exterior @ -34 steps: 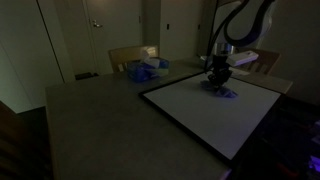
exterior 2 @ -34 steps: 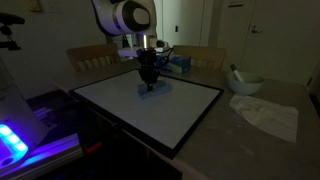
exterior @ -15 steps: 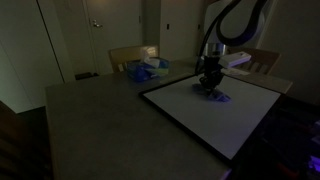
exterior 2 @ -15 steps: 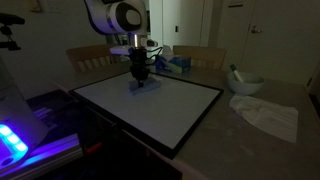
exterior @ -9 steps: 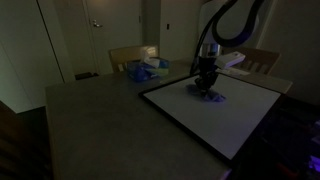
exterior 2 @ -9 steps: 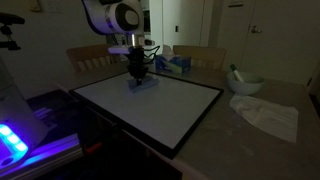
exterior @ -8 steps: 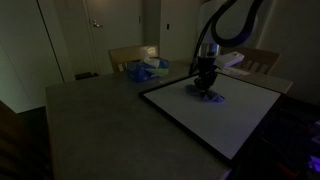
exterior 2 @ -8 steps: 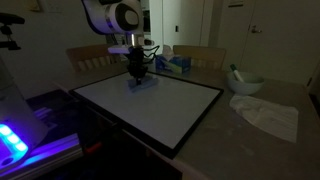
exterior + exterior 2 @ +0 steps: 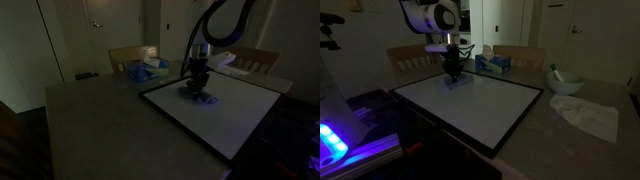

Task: Wipe the whiteboard with the blue cloth

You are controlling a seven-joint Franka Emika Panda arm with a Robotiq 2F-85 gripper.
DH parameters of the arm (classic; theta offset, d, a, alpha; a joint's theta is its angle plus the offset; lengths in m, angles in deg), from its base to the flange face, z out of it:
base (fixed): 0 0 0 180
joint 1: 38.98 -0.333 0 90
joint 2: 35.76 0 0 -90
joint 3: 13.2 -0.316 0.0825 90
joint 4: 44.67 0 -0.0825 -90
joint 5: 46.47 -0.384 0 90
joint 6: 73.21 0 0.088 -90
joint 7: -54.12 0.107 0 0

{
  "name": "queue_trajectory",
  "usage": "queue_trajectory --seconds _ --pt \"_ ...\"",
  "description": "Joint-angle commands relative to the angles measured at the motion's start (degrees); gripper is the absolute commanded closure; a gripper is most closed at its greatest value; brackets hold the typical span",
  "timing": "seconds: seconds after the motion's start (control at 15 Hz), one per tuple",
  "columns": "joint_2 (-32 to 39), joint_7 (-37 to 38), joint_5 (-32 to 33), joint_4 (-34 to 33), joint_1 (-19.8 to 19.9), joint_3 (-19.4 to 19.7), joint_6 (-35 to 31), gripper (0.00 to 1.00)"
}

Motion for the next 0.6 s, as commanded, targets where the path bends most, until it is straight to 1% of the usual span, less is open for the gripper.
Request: queue_trajectory --seconds 0.0,0.53 --pt "2.82 -0.74 -0.59 -3.22 -1.03 -1.39 2.14 0.97" --pt "4.63 0.32 -3.89 -7.55 -3.14 -5.19 6.21 0.97"
